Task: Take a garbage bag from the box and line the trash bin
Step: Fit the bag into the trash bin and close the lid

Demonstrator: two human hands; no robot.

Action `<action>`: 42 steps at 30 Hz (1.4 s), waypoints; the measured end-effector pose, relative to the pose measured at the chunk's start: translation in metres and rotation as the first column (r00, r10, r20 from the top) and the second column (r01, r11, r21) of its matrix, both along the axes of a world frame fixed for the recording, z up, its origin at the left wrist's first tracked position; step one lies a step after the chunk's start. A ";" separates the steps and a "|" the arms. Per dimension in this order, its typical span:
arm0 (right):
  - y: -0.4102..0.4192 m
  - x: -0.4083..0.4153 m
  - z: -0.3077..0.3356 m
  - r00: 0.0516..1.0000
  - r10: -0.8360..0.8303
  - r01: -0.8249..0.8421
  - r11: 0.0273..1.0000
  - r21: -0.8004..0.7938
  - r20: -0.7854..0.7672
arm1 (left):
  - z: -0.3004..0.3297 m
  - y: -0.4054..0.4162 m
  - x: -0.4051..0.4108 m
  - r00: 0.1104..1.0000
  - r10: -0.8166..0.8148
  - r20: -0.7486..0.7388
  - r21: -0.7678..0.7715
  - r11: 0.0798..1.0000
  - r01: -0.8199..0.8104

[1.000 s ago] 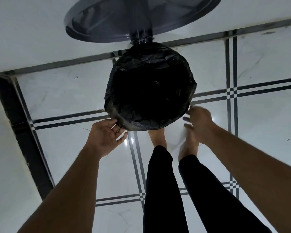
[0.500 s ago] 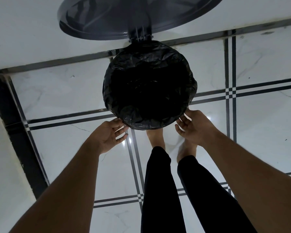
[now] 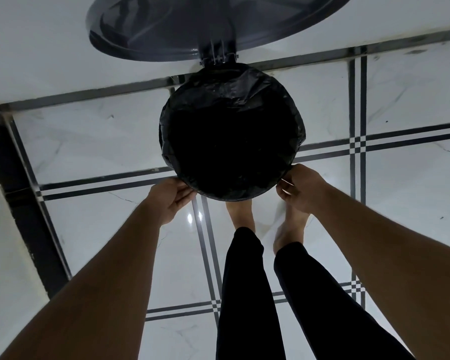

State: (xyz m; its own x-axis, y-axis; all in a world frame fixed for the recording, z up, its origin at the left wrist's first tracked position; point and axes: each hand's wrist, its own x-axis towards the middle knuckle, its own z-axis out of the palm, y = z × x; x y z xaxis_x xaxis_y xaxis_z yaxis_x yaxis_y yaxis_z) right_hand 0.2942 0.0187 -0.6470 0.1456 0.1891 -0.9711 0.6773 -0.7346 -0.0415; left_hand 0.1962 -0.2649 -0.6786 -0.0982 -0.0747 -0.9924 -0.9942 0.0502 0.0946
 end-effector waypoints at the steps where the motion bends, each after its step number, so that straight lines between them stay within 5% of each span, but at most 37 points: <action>1: 0.003 0.001 0.001 1.000 0.002 -0.002 1.000 -0.012 -0.006 | 0.001 0.001 0.000 1.000 0.003 0.002 0.002 1.000 -0.003; 6: 0.011 -0.004 0.007 0.989 0.143 -0.146 0.986 0.077 0.035 | 0.006 -0.003 -0.003 0.999 -0.011 0.043 -0.100 0.995 0.016; 10: 0.015 -0.016 0.008 0.918 0.374 -0.385 0.758 0.527 0.132 | 0.017 0.009 -0.014 0.963 -0.159 -0.219 -0.536 0.844 0.017; 13: 0.013 -0.041 0.019 0.831 0.551 -0.407 0.510 0.758 0.075 | 0.035 0.030 -0.034 0.735 -0.485 -0.474 -0.687 0.726 0.037; 16: 0.014 -0.070 0.021 0.701 0.713 -0.395 0.371 0.840 0.015 | 0.047 0.055 -0.058 0.478 -0.643 -0.599 -0.689 0.718 0.101; 20: 0.016 -0.108 0.022 0.486 0.874 -0.584 0.303 0.753 0.025 | 0.048 0.088 -0.090 0.362 -0.775 -0.518 -0.686 0.629 0.366; 23: 0.020 -0.122 0.021 0.436 0.900 -0.701 0.329 0.633 0.016 | 0.050 0.105 -0.110 0.434 -0.826 -0.361 -0.628 0.559 0.541; 27: 0.023 -0.114 0.029 0.463 0.886 -0.643 0.309 0.701 0.034 | 0.052 0.102 -0.123 0.546 -0.761 -0.352 -0.637 0.622 0.456; 33: 0.015 -0.068 0.057 0.510 0.858 -0.536 0.264 0.802 0.059 | 0.085 0.082 -0.088 0.418 -0.765 -0.489 -0.714 0.627 0.311; 42: -0.010 -0.036 0.146 0.623 0.763 -0.482 0.549 0.683 -0.173 | 0.181 0.095 -0.022 0.441 -0.711 -0.547 -0.561 0.703 0.437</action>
